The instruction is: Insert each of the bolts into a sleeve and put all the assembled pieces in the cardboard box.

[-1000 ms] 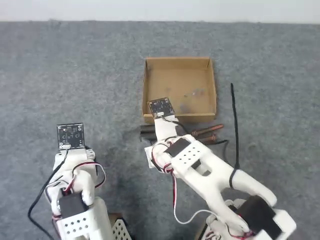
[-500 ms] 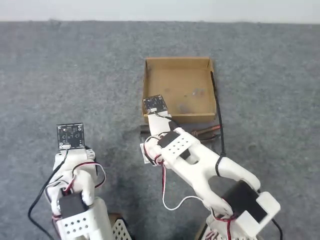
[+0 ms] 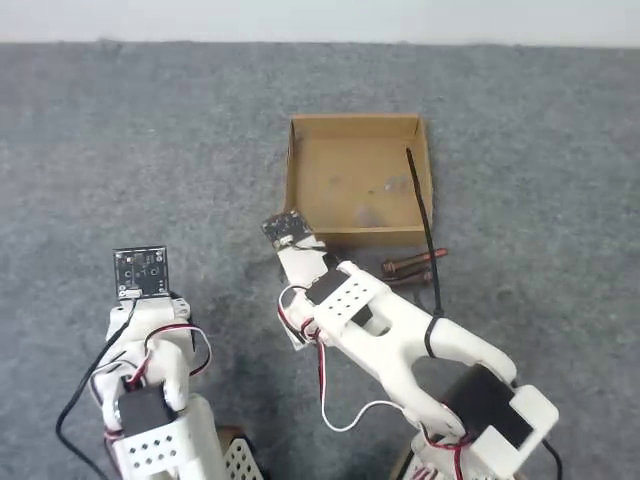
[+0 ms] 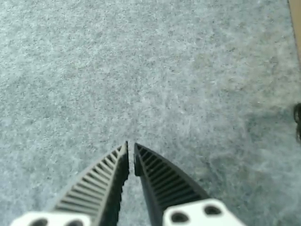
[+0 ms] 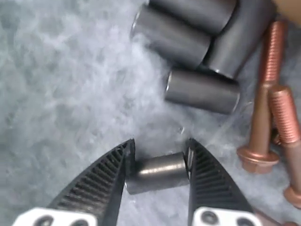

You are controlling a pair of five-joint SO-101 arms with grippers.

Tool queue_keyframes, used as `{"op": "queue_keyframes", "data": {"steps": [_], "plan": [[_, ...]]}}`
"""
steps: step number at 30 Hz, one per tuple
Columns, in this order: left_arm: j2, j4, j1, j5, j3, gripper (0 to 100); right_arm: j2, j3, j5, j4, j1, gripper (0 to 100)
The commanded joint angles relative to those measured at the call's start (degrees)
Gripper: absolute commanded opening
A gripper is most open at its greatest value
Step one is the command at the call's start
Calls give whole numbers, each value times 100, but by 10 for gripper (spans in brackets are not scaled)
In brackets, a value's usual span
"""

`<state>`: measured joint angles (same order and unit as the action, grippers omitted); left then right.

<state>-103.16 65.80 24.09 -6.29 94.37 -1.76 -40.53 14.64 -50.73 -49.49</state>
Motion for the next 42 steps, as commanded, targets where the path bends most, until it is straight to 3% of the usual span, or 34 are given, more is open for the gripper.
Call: {"op": "queue_keyframes", "data": {"steps": [1, 7, 11, 21, 25, 29, 42], "plan": [[-114, -123, 35, -35, -22, 17, -479, 114, -255, -321, -4, 158], [-114, -123, 35, -35, -22, 17, -2009, -281, -229, -673, 321, 159], [-114, -123, 35, -35, -22, 17, -2624, -1257, -237, 48, 110, 159], [-114, -123, 35, -35, -22, 17, -2738, -1670, -246, -4, -453, 158], [-114, -149, 9, -35, 13, 17, -2782, -1670, -273, -22, -277, 136], [-114, -149, 9, -35, 13, 17, -2809, -1600, -396, -31, 48, 9], [-114, -149, 26, -35, 13, 17, -3512, -1776, -1090, -725, 154, 7]]}}
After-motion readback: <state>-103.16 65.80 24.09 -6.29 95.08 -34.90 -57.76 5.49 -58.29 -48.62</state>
